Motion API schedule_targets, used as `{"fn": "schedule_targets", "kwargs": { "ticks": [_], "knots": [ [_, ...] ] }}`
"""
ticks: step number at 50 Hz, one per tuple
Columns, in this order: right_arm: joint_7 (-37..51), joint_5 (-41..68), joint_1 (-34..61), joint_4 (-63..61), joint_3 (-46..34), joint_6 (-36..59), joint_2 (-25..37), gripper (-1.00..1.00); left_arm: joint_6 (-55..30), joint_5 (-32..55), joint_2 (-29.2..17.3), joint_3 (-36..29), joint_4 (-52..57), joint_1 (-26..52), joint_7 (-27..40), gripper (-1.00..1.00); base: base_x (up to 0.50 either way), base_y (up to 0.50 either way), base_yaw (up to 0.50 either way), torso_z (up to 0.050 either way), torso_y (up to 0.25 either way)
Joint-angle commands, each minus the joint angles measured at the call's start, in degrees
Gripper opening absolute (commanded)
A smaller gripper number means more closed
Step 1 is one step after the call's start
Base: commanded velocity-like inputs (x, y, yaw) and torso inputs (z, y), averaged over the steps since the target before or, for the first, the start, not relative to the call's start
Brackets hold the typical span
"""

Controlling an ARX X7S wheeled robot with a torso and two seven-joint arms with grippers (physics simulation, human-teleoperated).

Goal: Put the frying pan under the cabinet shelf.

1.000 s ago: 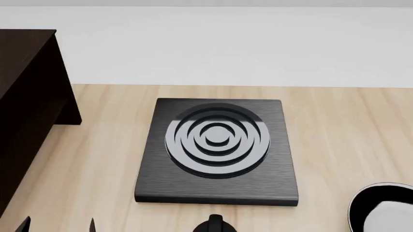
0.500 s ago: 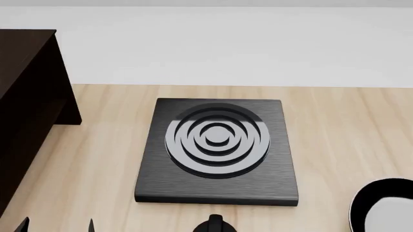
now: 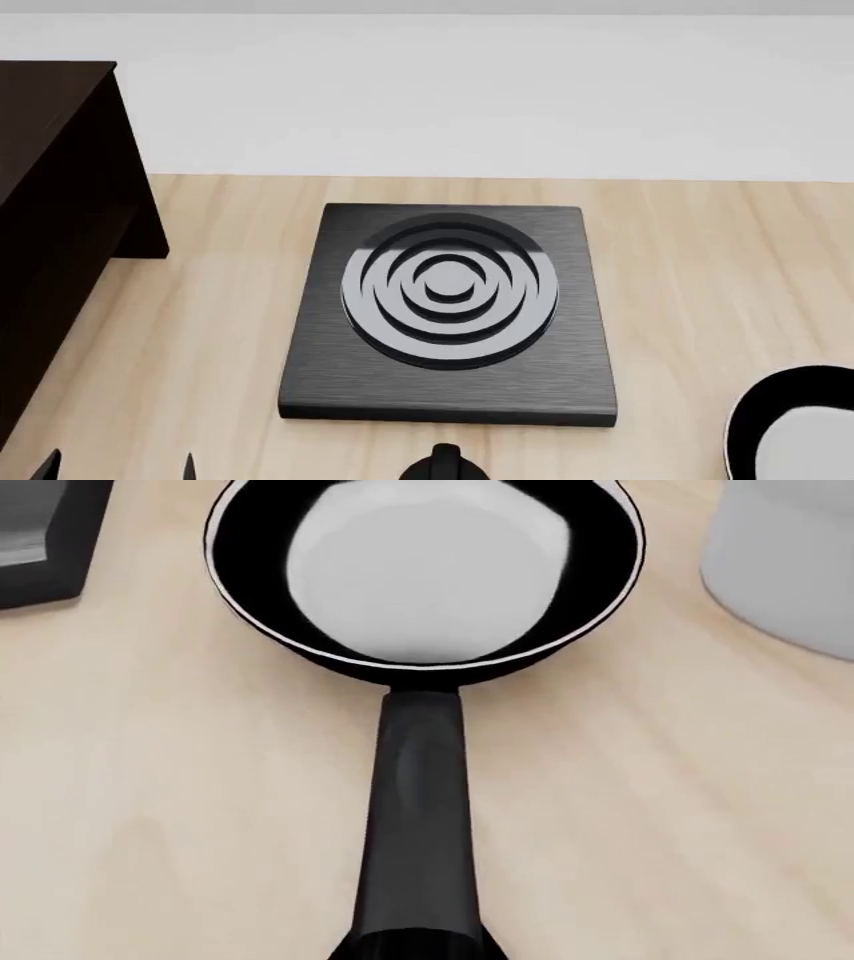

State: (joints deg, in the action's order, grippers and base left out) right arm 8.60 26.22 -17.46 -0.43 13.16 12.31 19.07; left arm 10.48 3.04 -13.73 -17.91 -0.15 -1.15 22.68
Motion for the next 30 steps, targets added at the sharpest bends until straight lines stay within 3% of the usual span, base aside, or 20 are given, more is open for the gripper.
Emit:
{"fn": "schedule_targets", "kwargs": {
  "ticks": [1,14,30],
  "knots": [
    [-1.12,1.58,0.58,0.28,-0.83,1.10,-0.23,-1.00,-0.05,0.11,-0.16,-0.36,-0.08,0.21,0.22,1.00,0.00,0.00,0.00,0.000,0.000],
    [-0.54,1.70,0.62,-2.03,-1.21,1.35,-0.08,-1.00,-0.43,0.38,-0.50,-0.58,0.65,-0.06,0.56,1.00,0.00,0.00,0.00,0.000,0.000],
    [4.56,1.67,-1.59,-17.68,-0.15,5.64,2.79,-1.00,-0.73,0.46,-0.87,-0.86,1.22,-0.08,1.03,1.00,0.00,0.00,0.00,0.000,0.000]
  ]
}}
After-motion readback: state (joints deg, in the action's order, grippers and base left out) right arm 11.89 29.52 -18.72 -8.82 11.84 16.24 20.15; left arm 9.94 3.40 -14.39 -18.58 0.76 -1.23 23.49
